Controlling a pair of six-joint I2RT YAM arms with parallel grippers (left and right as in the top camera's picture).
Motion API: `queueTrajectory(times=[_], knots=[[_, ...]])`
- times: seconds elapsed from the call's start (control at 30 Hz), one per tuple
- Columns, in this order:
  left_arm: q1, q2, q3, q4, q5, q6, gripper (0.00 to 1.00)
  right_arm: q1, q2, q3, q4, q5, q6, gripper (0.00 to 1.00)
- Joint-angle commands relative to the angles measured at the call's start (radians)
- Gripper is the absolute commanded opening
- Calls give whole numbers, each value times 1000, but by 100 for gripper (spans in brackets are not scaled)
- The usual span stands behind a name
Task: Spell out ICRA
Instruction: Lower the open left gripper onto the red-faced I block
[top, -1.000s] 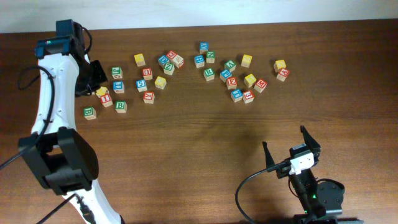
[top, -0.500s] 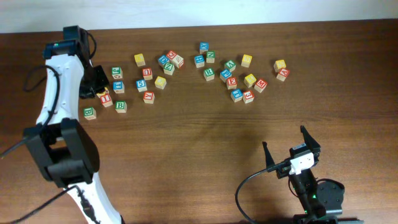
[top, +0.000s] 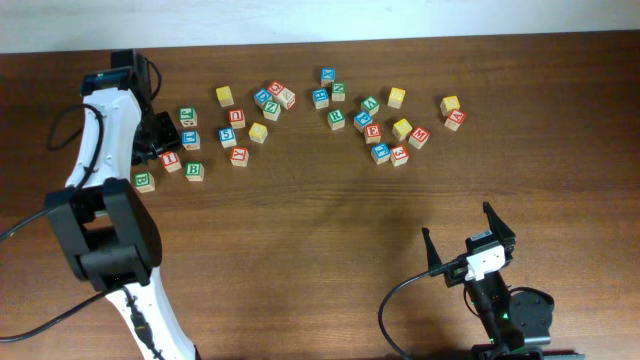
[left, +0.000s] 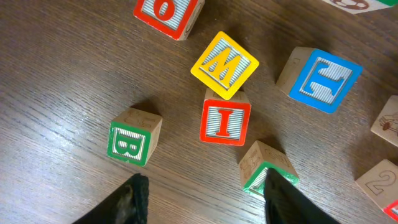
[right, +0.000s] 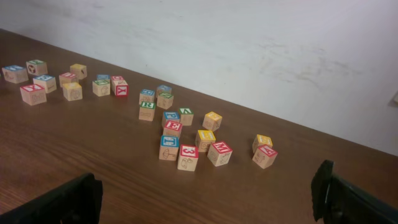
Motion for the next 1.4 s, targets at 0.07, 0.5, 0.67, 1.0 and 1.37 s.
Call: queueTrajectory(times=[0.07,0.5,0.67,1.0,1.37], knots=[[6,15,-3,6,-16,-3,61,6,-7,-5,-5,-12,4,98],[6,15,-3,6,-15,-3,86,6,-7,-5,-5,-12,4,98],[6,15,-3,10,-15,-2,88,6,-7,-5,-5,-12,4,98],[6,15,-3,11,-15,-3,99,6,-7,-5,-5,-12,4,98],[6,15,-3,14,-16,-3,100,6,-7,-5,-5,-12,4,98]])
